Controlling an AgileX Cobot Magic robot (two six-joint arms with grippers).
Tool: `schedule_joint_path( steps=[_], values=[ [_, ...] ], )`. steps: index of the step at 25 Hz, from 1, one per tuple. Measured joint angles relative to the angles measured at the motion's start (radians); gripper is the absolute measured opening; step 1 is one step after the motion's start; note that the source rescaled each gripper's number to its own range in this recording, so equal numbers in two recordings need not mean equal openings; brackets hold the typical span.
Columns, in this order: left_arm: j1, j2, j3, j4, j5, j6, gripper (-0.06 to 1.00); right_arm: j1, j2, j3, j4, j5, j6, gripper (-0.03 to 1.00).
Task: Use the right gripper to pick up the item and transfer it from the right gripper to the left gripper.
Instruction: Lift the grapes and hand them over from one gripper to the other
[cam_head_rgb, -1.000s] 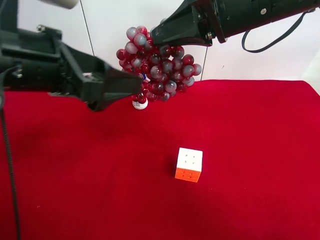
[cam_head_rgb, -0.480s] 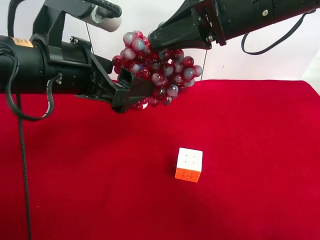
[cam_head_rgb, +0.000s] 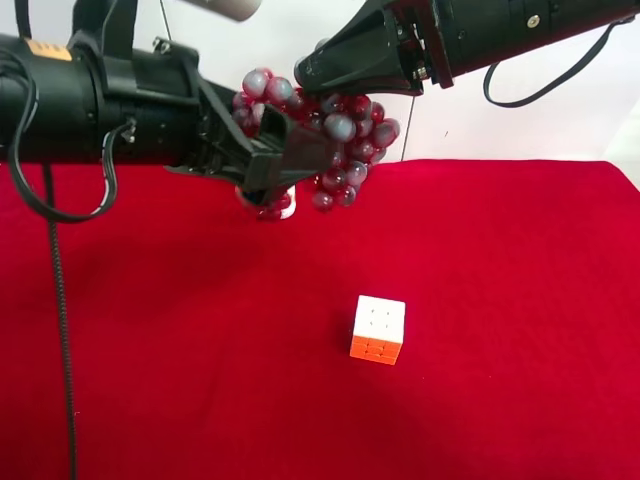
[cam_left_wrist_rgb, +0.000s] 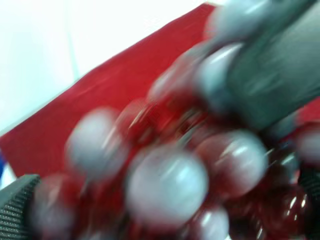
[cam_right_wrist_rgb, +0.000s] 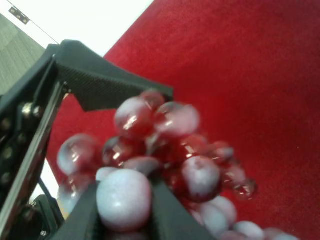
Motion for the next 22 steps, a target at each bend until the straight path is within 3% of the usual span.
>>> schedule_joint_path(
  steps=[5, 19, 22],
  values=[
    [-0.047, 0.012, -0.010, 0.003, -0.028, -0.001, 1.00, 0.000, 0.000, 0.000, -0.002, 0.018, -0.002, 0.00],
    [-0.046, 0.085, -0.010, 0.003, -0.040, -0.008, 1.00, 0.000, 0.000, 0.000, 0.024, 0.040, -0.050, 0.00],
    [-0.046, 0.085, -0.010, 0.003, -0.053, -0.016, 0.83, 0.000, 0.000, 0.000, 0.024, 0.040, -0.050, 0.00]
  ],
)
